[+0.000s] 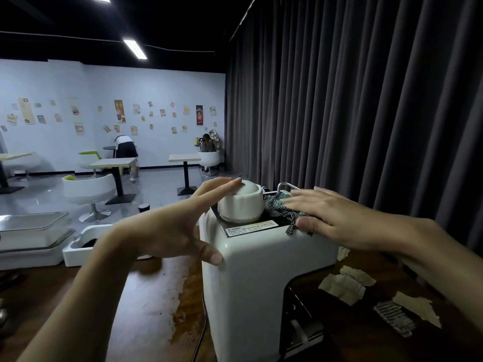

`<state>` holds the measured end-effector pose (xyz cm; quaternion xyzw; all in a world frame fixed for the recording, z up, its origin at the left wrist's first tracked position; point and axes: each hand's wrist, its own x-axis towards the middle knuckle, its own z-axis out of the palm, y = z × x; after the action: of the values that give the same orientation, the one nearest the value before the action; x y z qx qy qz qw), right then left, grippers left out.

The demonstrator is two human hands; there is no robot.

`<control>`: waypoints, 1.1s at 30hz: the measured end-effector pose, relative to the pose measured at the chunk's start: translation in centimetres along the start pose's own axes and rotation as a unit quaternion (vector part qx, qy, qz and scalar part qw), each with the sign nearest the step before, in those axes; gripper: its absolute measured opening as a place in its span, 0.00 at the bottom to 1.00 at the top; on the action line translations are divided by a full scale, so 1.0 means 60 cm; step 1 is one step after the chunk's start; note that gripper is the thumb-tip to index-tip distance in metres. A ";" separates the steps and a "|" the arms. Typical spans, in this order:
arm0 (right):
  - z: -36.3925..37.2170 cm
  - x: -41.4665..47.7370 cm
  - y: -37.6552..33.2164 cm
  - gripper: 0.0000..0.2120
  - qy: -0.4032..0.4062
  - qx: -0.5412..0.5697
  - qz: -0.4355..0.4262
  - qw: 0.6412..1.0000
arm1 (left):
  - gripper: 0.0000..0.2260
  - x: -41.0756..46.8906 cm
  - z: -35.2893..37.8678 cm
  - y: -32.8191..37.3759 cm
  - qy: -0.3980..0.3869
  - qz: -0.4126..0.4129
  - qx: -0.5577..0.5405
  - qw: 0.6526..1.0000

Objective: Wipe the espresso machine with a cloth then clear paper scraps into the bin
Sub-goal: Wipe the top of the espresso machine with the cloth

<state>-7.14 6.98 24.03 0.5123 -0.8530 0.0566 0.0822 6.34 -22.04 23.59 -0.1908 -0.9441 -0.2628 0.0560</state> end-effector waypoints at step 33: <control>0.052 -0.064 -0.066 0.19 0.260 0.113 0.015 0.959 | 0.52 0.026 0.103 0.069 0.175 0.024 0.027 0.984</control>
<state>-2.13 7.86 20.29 0.4732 -0.7978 0.2851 0.2417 6.45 -15.07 20.58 -0.1628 -0.9216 -0.2654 0.2316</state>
